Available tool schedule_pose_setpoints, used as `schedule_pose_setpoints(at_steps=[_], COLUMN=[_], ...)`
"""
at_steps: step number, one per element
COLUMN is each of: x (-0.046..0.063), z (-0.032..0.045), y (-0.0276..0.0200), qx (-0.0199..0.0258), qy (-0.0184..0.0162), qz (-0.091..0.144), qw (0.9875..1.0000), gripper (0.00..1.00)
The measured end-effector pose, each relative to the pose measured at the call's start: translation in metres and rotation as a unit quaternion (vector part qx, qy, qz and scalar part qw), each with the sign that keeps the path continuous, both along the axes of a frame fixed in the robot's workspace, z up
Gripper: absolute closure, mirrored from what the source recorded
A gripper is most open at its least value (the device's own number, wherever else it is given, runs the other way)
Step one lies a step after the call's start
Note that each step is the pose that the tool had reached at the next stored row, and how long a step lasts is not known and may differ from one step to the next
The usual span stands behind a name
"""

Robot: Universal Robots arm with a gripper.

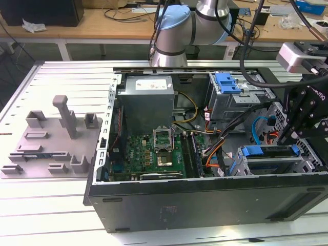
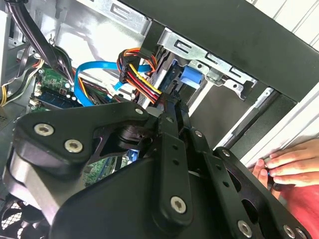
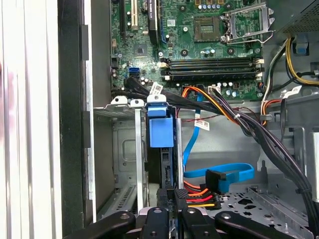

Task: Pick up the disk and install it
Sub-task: 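Insert the first disk wire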

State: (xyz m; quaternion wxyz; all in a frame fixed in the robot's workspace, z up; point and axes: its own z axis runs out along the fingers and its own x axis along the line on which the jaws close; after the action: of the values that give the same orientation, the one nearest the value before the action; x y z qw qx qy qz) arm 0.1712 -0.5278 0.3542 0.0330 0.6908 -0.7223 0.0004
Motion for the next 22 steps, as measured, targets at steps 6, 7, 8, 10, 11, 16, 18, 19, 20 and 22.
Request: schedule_pose_setpoints(at_steps=[6,7,8,10,11,16,18,19,20,22], x=[0.0001,0.0001,0.0002,0.0000,-0.0003,-0.0019,-0.0019,-0.0019,-0.0019,-0.0019], z=[-0.0002,-0.0002,-0.0004,-0.0008,-0.0010,-0.0012,-0.0012,-0.0013,-0.0012,-0.0013], y=[0.0000,0.0000,0.0000,0.0000,0.0000,0.0000,0.0000,0.0000,0.0000,-0.0005], qx=[0.0000,0.0000,0.0000,0.0000,0.0001,-0.0001,0.0000,0.0004,0.0029,0.0066], qy=[0.0000,0.0000,-0.0004,-0.0016,-0.0021,-0.0032,-0.0032,-0.0032,-0.0035,-0.0047], qz=[0.006,0.008,0.011,0.015,0.015,0.016,0.016,0.016,0.016,0.016], qw=[1.0000,1.0000,0.9999,0.9999,0.9999,0.9999,0.9999,0.9999,0.9999,0.9998], gripper=[0.84,0.84,0.84,0.84,0.84,0.84,0.84,0.84,0.84,0.84])
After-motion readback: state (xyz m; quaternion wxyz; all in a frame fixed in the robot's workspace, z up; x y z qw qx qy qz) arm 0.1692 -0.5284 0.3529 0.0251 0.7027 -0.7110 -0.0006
